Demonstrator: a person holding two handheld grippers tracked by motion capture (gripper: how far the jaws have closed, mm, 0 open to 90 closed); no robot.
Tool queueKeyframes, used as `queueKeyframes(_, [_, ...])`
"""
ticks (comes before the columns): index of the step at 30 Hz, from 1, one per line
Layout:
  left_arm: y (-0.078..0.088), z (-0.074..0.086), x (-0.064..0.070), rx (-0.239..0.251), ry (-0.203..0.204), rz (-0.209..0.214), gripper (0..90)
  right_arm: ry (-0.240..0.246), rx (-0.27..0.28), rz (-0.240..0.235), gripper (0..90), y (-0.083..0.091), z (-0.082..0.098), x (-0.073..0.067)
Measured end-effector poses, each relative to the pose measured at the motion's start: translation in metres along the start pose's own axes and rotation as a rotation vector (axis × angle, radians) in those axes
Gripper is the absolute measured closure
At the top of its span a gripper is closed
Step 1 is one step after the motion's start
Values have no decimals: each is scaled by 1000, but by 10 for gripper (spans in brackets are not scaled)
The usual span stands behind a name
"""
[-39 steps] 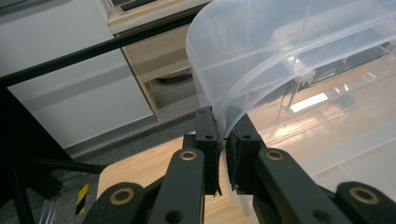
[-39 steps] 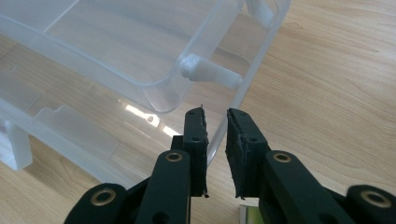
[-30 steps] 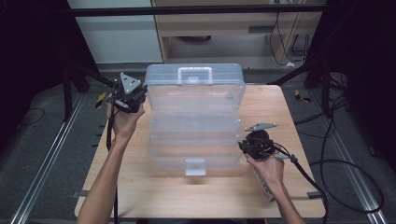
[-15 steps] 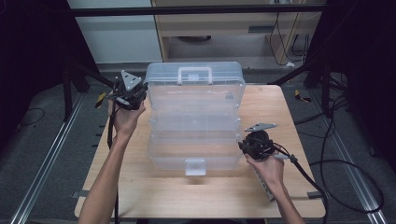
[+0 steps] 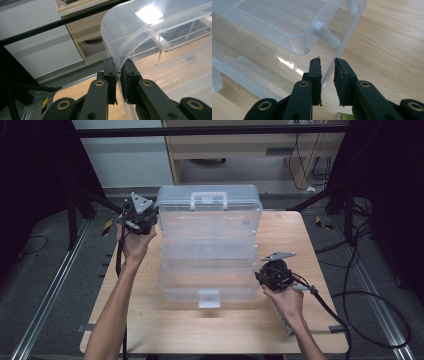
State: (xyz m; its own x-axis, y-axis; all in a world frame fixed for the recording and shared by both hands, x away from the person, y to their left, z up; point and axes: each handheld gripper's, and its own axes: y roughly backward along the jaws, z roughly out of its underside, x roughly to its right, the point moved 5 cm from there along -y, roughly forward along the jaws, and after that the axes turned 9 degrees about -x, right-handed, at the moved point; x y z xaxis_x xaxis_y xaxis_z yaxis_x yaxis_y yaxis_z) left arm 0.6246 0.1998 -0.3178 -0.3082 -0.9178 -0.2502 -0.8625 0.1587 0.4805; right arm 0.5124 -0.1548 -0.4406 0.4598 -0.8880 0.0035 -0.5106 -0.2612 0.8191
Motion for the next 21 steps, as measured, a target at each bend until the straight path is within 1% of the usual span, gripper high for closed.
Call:
queueKeyframes(4, [-3,-2,-1,-3,4,0,828,-2,-2,3,762,0,0,0])
queueKeyframes(13, [-10,-7,-2,-12,0,-8,824,-4,-1,0,763,0,0,0])
queueKeyframes(21, [-16,-9,-4,-10,3,-6,822,-6,-1,-4,763,0,0,0])
